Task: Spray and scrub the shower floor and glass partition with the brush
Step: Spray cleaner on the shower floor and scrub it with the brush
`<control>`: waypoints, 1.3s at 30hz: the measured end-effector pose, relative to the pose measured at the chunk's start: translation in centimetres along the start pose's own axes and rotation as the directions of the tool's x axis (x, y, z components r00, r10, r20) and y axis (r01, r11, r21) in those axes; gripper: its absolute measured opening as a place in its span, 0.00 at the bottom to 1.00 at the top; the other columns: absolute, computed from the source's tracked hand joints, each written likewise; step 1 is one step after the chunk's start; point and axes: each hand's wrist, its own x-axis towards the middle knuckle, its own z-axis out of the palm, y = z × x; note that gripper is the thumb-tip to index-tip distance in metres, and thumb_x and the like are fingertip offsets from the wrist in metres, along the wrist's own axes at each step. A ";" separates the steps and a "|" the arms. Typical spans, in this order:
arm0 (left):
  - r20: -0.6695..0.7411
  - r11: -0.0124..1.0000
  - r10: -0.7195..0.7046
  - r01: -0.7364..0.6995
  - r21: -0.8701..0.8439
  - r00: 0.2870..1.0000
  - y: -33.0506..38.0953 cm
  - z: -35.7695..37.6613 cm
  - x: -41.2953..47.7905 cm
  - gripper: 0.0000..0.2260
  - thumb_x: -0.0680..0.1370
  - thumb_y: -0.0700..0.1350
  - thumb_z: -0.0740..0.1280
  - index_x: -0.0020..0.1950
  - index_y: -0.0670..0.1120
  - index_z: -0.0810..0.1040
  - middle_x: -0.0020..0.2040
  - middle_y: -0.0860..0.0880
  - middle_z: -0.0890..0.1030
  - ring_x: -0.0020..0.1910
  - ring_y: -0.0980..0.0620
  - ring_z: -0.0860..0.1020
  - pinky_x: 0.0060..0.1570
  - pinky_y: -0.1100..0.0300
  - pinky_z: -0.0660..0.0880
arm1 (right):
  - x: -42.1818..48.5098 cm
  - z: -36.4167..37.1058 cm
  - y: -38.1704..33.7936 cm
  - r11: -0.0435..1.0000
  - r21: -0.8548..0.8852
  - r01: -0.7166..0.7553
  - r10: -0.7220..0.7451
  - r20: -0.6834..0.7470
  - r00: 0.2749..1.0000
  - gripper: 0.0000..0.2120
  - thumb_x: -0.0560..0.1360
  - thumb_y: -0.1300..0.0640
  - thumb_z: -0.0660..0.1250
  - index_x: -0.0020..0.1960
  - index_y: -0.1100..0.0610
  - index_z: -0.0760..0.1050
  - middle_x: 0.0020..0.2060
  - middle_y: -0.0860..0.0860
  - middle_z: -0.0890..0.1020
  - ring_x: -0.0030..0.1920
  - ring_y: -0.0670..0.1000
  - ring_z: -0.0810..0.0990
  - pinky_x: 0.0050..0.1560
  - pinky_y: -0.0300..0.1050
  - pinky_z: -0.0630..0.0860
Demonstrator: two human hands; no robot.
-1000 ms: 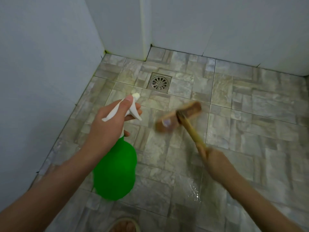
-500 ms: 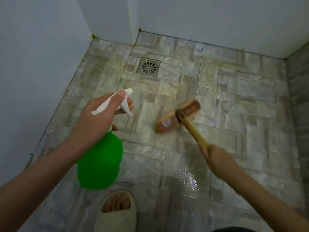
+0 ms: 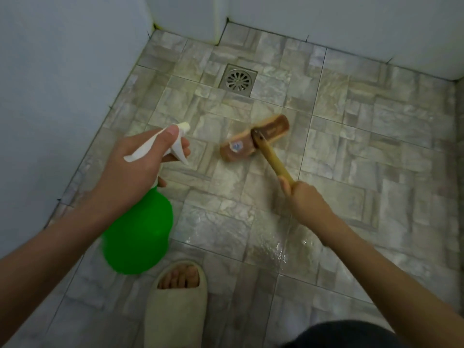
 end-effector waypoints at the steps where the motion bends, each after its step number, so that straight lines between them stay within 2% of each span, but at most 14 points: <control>1: 0.008 1.000 -0.001 0.001 -0.004 1.000 -0.1 0.0 -0.1 0.11 0.82 0.54 0.62 0.52 0.56 0.84 0.44 0.60 0.87 0.48 0.62 0.85 0.27 0.66 0.76 | -2.4 -0.2 1.4 0.999 -0.037 0.001 0.000 0.007 1.000 0.24 0.78 0.36 0.50 0.35 0.54 0.67 0.30 0.52 0.74 0.32 0.54 0.75 0.32 0.45 0.65; 3: 0.020 1.000 -0.006 0.006 -0.009 1.000 -0.2 -0.2 -0.1 0.10 0.82 0.54 0.62 0.51 0.60 0.84 0.46 0.60 0.87 0.49 0.62 0.84 0.27 0.65 0.76 | -6.7 0.1 3.6 0.998 -0.062 -0.030 0.033 0.038 0.999 0.23 0.78 0.37 0.51 0.36 0.54 0.67 0.30 0.51 0.75 0.30 0.51 0.74 0.29 0.44 0.65; 5: 0.022 1.000 -0.021 0.022 -0.015 1.000 -0.3 -0.2 0.2 0.10 0.82 0.55 0.62 0.51 0.61 0.83 0.47 0.59 0.87 0.49 0.62 0.84 0.28 0.65 0.77 | -6.4 0.7 3.9 0.997 -0.069 -0.020 0.023 0.041 0.999 0.25 0.77 0.36 0.50 0.38 0.55 0.69 0.31 0.52 0.76 0.31 0.53 0.75 0.31 0.46 0.67; 10: 0.034 1.000 -0.011 0.011 -0.008 0.999 -0.1 0.1 1.3 0.11 0.83 0.54 0.61 0.55 0.57 0.84 0.47 0.57 0.87 0.49 0.61 0.85 0.27 0.65 0.76 | 4.7 -0.8 -4.7 0.996 0.077 0.042 -0.042 0.005 0.999 0.28 0.79 0.36 0.49 0.40 0.58 0.72 0.35 0.56 0.78 0.35 0.57 0.78 0.36 0.49 0.75; 12: 0.023 1.000 -0.003 0.003 -0.019 1.000 0.2 0.0 2.0 0.11 0.83 0.53 0.61 0.54 0.56 0.84 0.46 0.59 0.87 0.47 0.62 0.84 0.27 0.64 0.76 | 8.1 -1.9 -8.0 0.991 0.120 0.059 -0.060 -0.001 0.998 0.28 0.80 0.37 0.49 0.40 0.59 0.71 0.37 0.57 0.77 0.36 0.58 0.77 0.38 0.50 0.74; 15: 0.034 0.999 -0.001 0.002 -0.042 0.999 1.9 -0.4 3.6 0.11 0.83 0.52 0.61 0.52 0.56 0.84 0.45 0.58 0.87 0.48 0.60 0.85 0.26 0.65 0.74 | 10.0 -4.4 -11.2 0.976 0.217 0.035 -0.049 0.058 0.997 0.27 0.80 0.38 0.50 0.39 0.60 0.69 0.33 0.56 0.76 0.30 0.55 0.74 0.32 0.47 0.73; 18: 0.068 1.000 -0.002 0.003 -0.019 0.998 5.2 -0.5 4.2 0.10 0.83 0.53 0.61 0.52 0.58 0.83 0.46 0.59 0.87 0.49 0.62 0.84 0.27 0.64 0.75 | 8.2 -8.6 -12.5 0.963 0.264 -0.047 0.019 0.105 0.994 0.24 0.81 0.42 0.52 0.41 0.61 0.69 0.32 0.56 0.75 0.27 0.54 0.72 0.28 0.44 0.71; 24: 0.120 1.000 0.003 -0.001 -0.012 0.993 16.7 -2.0 2.3 0.09 0.82 0.53 0.63 0.49 0.59 0.83 0.45 0.63 0.86 0.48 0.67 0.82 0.33 0.58 0.77 | -1.3 -18.4 -12.5 0.911 0.386 -0.147 0.132 0.065 0.989 0.23 0.81 0.41 0.52 0.37 0.58 0.68 0.28 0.54 0.73 0.24 0.52 0.70 0.24 0.41 0.68; 26: 0.133 0.999 -0.003 0.007 -0.036 0.991 21.1 -2.6 1.4 0.09 0.82 0.53 0.63 0.49 0.60 0.83 0.46 0.62 0.86 0.50 0.65 0.82 0.33 0.57 0.77 | -4.6 -21.9 -12.8 0.880 0.432 -0.197 0.196 0.048 0.979 0.24 0.81 0.41 0.52 0.35 0.57 0.67 0.28 0.53 0.73 0.24 0.52 0.70 0.24 0.40 0.67; 28: 0.157 0.999 0.010 -0.003 -0.047 0.988 25.7 -3.2 0.2 0.09 0.81 0.55 0.63 0.51 0.61 0.83 0.48 0.60 0.87 0.52 0.64 0.82 0.33 0.58 0.77 | -7.7 -25.5 -13.3 0.849 0.474 -0.232 0.253 0.020 0.967 0.25 0.80 0.41 0.53 0.36 0.58 0.69 0.29 0.54 0.73 0.25 0.52 0.70 0.25 0.41 0.68; 31: 0.178 0.998 0.019 -0.007 -0.069 0.984 33.5 -4.2 -2.3 0.11 0.81 0.57 0.63 0.52 0.59 0.85 0.48 0.63 0.86 0.53 0.62 0.82 0.32 0.60 0.76 | -12.9 -32.0 -14.5 0.799 0.542 -0.262 0.316 -0.006 0.949 0.24 0.80 0.41 0.53 0.39 0.59 0.71 0.30 0.54 0.74 0.26 0.51 0.70 0.24 0.42 0.68; 34: 0.188 0.995 0.055 -0.038 -0.091 0.981 40.4 -5.1 -4.9 0.14 0.76 0.63 0.62 0.48 0.60 0.85 0.48 0.61 0.86 0.49 0.61 0.82 0.34 0.56 0.78 | -17.6 -38.1 -15.7 0.761 0.594 -0.263 0.356 -0.044 0.933 0.24 0.80 0.40 0.53 0.40 0.59 0.71 0.29 0.53 0.73 0.25 0.50 0.70 0.24 0.42 0.68; 36: 0.214 0.992 0.087 -0.064 -0.111 0.973 45.6 -5.7 -6.9 0.17 0.72 0.64 0.62 0.45 0.57 0.86 0.47 0.62 0.86 0.47 0.65 0.82 0.34 0.61 0.78 | -21.2 -42.8 -16.4 0.743 0.618 -0.258 0.382 -0.074 0.921 0.24 0.80 0.40 0.53 0.40 0.59 0.71 0.29 0.52 0.72 0.24 0.49 0.69 0.22 0.40 0.67; 39: 0.248 0.982 0.152 -0.117 -0.150 0.957 51.5 -6.1 -9.7 0.18 0.73 0.61 0.63 0.45 0.50 0.86 0.45 0.67 0.85 0.48 0.70 0.80 0.41 0.78 0.72 | -26.0 -48.4 -16.9 0.737 0.622 -0.266 0.430 -0.128 0.894 0.23 0.80 0.41 0.54 0.39 0.58 0.70 0.28 0.52 0.71 0.24 0.49 0.68 0.22 0.37 0.65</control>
